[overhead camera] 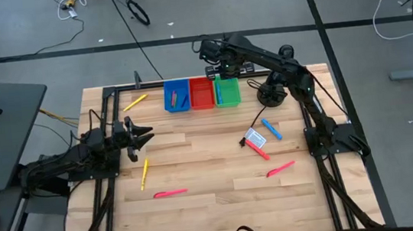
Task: Pick & Place Markers
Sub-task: Put the bottom blue highlighter into the green bin
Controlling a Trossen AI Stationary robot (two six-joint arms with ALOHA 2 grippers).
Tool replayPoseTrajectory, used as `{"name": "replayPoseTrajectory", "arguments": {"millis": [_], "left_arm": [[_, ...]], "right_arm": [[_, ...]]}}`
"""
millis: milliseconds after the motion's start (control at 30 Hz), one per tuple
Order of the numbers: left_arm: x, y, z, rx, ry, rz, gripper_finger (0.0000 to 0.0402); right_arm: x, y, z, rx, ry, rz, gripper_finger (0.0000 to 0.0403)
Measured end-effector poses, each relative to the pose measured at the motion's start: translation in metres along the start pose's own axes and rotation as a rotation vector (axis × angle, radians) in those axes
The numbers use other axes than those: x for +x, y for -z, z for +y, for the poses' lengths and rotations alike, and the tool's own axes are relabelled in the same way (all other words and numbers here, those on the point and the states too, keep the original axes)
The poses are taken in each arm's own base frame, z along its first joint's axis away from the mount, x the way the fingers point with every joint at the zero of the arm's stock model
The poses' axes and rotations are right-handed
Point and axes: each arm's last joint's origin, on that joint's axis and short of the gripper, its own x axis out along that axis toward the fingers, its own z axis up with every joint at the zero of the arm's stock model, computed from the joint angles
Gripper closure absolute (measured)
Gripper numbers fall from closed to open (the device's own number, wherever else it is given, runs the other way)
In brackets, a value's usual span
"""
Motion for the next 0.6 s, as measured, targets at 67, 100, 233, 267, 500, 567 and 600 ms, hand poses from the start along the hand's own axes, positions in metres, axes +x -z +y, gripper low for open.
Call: {"name": "replayPoseTrajectory", "arguments": {"millis": [67,100,233,267,500,567,600], "left_arm": [[0.0,0.0,0.0,0.0,0.0,0.0,0.0259],[0.0,0.0,0.0,0.0,0.0,0.0,0.0259],[0.0,0.0,0.0,0.0,0.0,0.0,0.0259],[0.0,0.0,0.0,0.0,0.0,0.0,0.0259],[0.0,0.0,0.0,0.001,0.0,0.0,0.0259],[0.0,0.0,0.0,0.002,0.0,0.0,0.0259],[0.0,0.0,0.0,0.002,0.001,0.0,0.0259]], "right_arm": [[0.006,0.0,0.003,0.007,0.012,0.007,0.0367],[0.009,0.0,0.004,0.007,0.017,0.012,0.0367],[0.018,0.007,0.013,-0.005,0.037,0.016,0.0367],[0.02,0.008,0.015,-0.009,0.044,0.019,0.0367],[0.041,0.012,0.023,-0.008,0.088,0.031,0.0367],[0.049,0.014,0.023,-0.005,0.106,0.051,0.0367],[0.053,0.016,0.023,-0.005,0.106,0.067,0.0367]]}}
